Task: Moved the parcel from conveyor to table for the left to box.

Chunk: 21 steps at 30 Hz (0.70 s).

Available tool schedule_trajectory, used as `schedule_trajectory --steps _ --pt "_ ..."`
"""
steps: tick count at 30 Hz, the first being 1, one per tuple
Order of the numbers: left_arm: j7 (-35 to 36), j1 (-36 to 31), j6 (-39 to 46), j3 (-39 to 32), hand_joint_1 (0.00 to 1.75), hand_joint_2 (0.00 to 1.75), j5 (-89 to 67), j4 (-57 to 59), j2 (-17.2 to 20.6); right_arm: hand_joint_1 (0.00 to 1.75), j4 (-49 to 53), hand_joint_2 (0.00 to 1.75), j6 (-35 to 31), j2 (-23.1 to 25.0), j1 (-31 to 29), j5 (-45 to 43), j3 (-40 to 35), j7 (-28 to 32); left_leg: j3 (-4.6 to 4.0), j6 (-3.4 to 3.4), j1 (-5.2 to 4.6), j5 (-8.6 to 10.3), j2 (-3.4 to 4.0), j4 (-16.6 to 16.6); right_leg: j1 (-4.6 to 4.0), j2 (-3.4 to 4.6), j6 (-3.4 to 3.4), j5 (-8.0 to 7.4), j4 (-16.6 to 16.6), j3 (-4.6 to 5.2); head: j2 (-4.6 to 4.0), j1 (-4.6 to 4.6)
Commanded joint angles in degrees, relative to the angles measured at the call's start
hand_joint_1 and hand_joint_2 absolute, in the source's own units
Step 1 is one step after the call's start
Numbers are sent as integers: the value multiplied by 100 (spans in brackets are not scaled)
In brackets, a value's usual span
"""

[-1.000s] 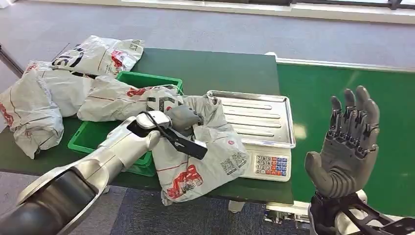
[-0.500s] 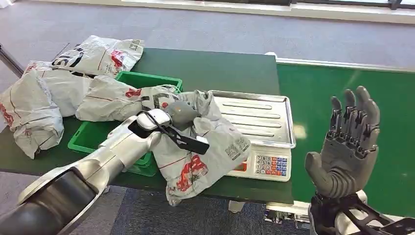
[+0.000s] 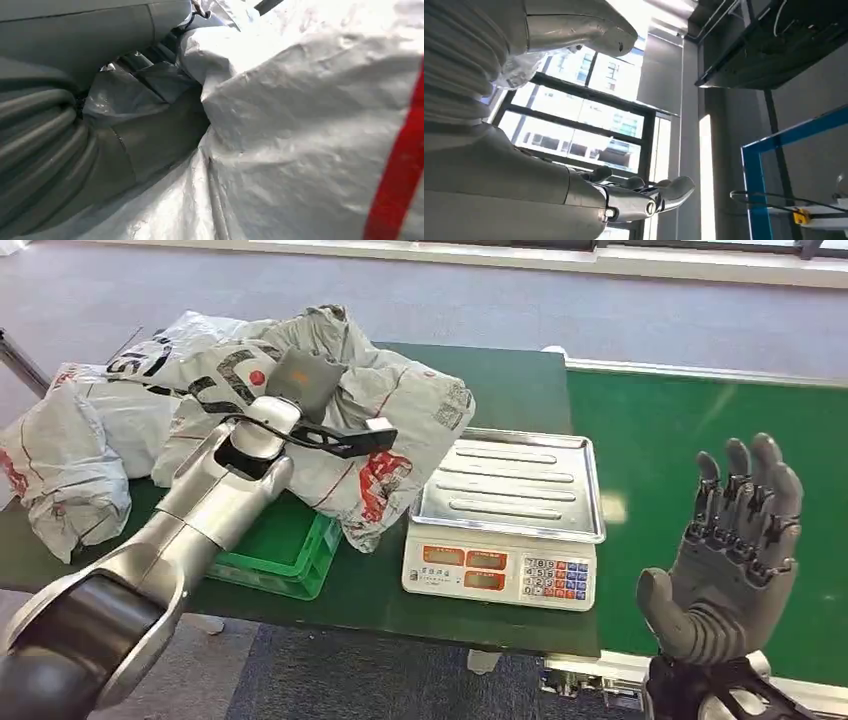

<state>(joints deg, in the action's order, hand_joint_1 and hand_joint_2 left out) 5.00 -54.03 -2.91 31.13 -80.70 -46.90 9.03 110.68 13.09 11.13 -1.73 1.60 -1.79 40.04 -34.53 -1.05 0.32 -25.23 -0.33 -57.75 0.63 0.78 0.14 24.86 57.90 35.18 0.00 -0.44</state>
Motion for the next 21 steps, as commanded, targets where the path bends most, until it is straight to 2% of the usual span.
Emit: schedule_trajectory --steps 1,4,11,15,21 --pt "89 -21 -22 -996 175 175 -316 -127 -125 0 64 175 30 150 18 61 351 -18 6 3 3 -3 2 4 -4 -5 0 1 -7 -9 0 0" --pt "317 2 -205 -1409 175 175 -750 -15 -153 0 53 175 79 203 29 102 423 -26 7 2 3 -3 3 5 -3 -5 -1 1 -8 -9 0 0" --pt "1052 -144 -350 -1941 175 175 -930 1296 101 0 -54 175 139 259 -61 138 446 -56 15 -1 1 -3 18 9 -2 9 -3 -1 -7 -8 0 0" --pt "960 -141 -402 -2180 175 175 -911 1666 165 0 -99 175 180 233 -68 125 466 -40 29 -1 7 1 16 23 -8 2 -5 -2 -22 -23 0 0" --pt "924 -13 -281 -2405 175 175 -930 1644 90 0 -72 175 179 257 -97 130 487 -53 4 -6 7 2 6 4 -7 2 -1 1 -5 -5 0 0"
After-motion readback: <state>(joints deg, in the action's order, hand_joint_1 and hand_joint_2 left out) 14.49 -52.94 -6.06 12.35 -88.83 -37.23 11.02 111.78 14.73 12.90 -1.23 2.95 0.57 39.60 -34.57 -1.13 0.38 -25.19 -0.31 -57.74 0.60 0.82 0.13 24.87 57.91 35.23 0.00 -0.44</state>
